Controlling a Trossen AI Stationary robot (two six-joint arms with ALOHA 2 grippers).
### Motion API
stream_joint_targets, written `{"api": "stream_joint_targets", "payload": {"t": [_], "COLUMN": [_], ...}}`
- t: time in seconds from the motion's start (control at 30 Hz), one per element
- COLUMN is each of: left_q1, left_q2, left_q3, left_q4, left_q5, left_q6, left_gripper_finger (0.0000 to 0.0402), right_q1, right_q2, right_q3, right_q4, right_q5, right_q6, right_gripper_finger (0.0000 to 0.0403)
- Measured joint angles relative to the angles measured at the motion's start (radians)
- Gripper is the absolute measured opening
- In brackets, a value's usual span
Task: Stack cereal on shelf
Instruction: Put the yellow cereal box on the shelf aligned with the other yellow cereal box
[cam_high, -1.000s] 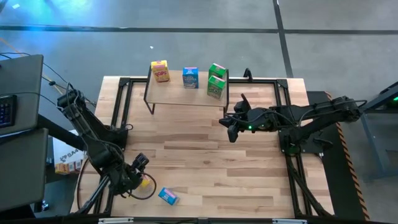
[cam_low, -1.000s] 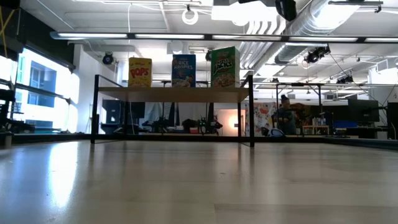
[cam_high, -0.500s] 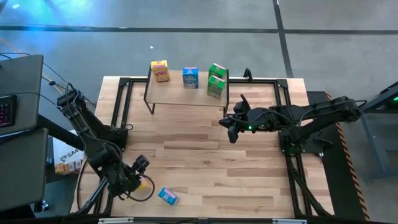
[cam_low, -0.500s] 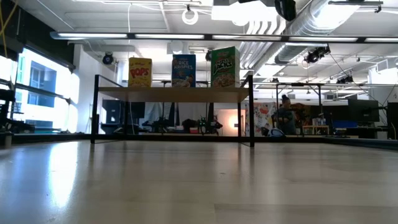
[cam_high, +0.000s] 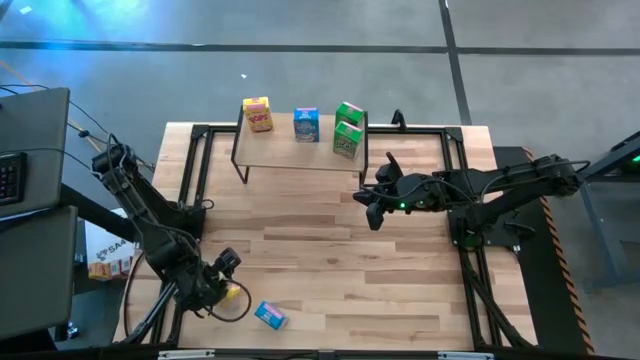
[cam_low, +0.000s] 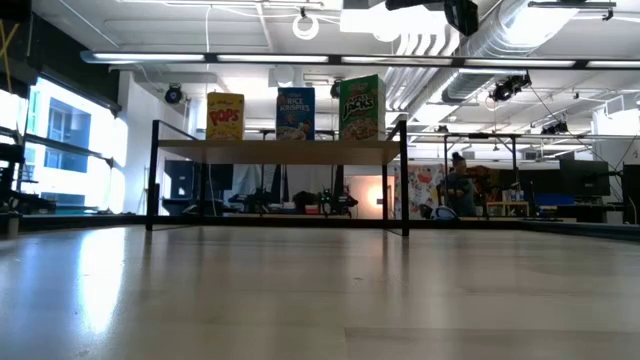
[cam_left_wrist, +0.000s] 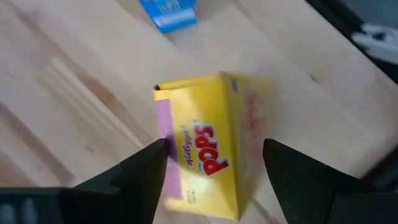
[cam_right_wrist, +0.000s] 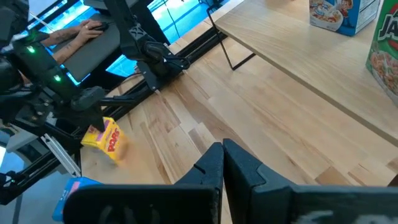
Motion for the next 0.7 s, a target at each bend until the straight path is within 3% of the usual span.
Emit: {"api": "stream_joint_targets", "payload": {"t": [0.3, 0.4, 0.6, 0.7], "left_q1": [-0.001, -0.002, -0.021, -0.044], "left_q2": [-0.001, -0.001, 0.000, 0.006], "left_q3": [-0.006, -0.006, -0.029, -0.029], "left_q4": [0.038, 0.049, 0.042, 0.104], "left_q5": [0.017, 0.058, 0.079, 0.097], "left_q6": [-0.028, -0.104, -0.711, -0.937], "left_gripper_finger": [0.0255, 0.0255, 0.0255, 0.0254], "right_q1": [0.000, 0.000, 0.000, 0.000], "right_q2": [0.000, 0.000, 0.000, 0.000], "right_q3": [0.000, 0.000, 0.000, 0.000], "right_q4": [-0.002, -0.007, -0.011, -0.011], "right_q5": [0.001, 0.001, 0.002, 0.011], "right_q6": [0.000, 0.000, 0.000, 0.000], "right_gripper_finger": [0.0000, 0.0000, 0.0000, 0.0000]}}
